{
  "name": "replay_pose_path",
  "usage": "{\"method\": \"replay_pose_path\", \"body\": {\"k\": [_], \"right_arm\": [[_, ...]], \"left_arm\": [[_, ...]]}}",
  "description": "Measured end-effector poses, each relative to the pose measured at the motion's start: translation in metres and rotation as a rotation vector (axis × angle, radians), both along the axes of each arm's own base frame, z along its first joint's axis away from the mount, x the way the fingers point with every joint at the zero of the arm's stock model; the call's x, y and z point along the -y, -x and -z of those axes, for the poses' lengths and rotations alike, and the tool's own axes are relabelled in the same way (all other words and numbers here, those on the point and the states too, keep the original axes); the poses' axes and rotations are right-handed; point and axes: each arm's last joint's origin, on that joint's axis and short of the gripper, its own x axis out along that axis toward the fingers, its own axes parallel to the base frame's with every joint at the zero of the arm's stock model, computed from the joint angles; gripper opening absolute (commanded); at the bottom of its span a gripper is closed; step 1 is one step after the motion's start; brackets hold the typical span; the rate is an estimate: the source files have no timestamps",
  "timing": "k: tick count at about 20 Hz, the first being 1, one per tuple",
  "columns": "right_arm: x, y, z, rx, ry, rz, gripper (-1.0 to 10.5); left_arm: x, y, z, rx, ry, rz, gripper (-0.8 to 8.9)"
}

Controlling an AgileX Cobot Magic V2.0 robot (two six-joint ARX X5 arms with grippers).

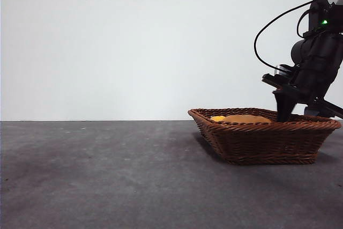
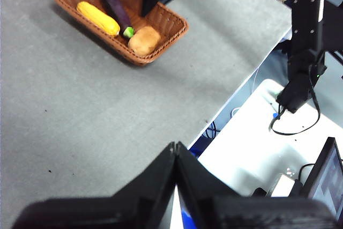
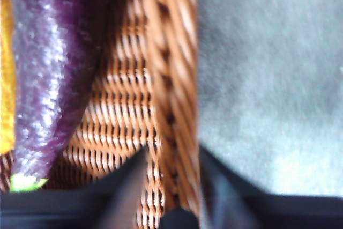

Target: Help me put the vegetables on the table into the basket

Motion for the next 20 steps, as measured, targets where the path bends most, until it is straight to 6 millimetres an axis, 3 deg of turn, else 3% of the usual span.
{"method": "replay_pose_path", "body": {"k": [2, 3, 4, 6, 9, 13, 16, 20], "right_arm": [[0.001, 0.001, -0.003, -0.002, 0.038, 0.029, 5.7], [0.002, 0.004, -0.016, 0.024, 0.086, 0.041, 5.7], [0.004, 0.011, -0.039, 0.076, 0.143, 0.052, 5.6], [0.009, 0.043, -0.108, 0.217, 0.267, 0.095, 5.4], [0.011, 0.103, -0.183, 0.37, 0.308, 0.133, 4.2], [0.012, 0.197, -0.252, 0.54, 0.286, 0.182, 1.3], [0.014, 0.27, -0.28, 0.658, 0.3, 0.23, -0.2], [0.014, 0.345, -0.3, 0.857, 0.236, 0.247, -0.2]], "left_arm": [[-0.003, 0.003, 0.0, 0.005, 0.01, -0.003, -0.02], [-0.005, 0.004, 0.0, 0.011, 0.016, -0.002, -0.01], [-0.005, 0.005, 0.0, 0.016, 0.015, 0.0, -0.01], [-0.005, 0.004, 0.0, 0.05, -0.013, -0.006, -0.01], [-0.007, 0.002, 0.0, 0.119, -0.077, -0.065, -0.01], [-0.01, -0.001, 0.0, 0.198, -0.16, -0.155, -0.02], [-0.011, -0.002, 0.0, 0.226, -0.19, -0.162, -0.02], [-0.011, -0.002, 0.0, 0.23, -0.194, -0.159, -0.01]]}}
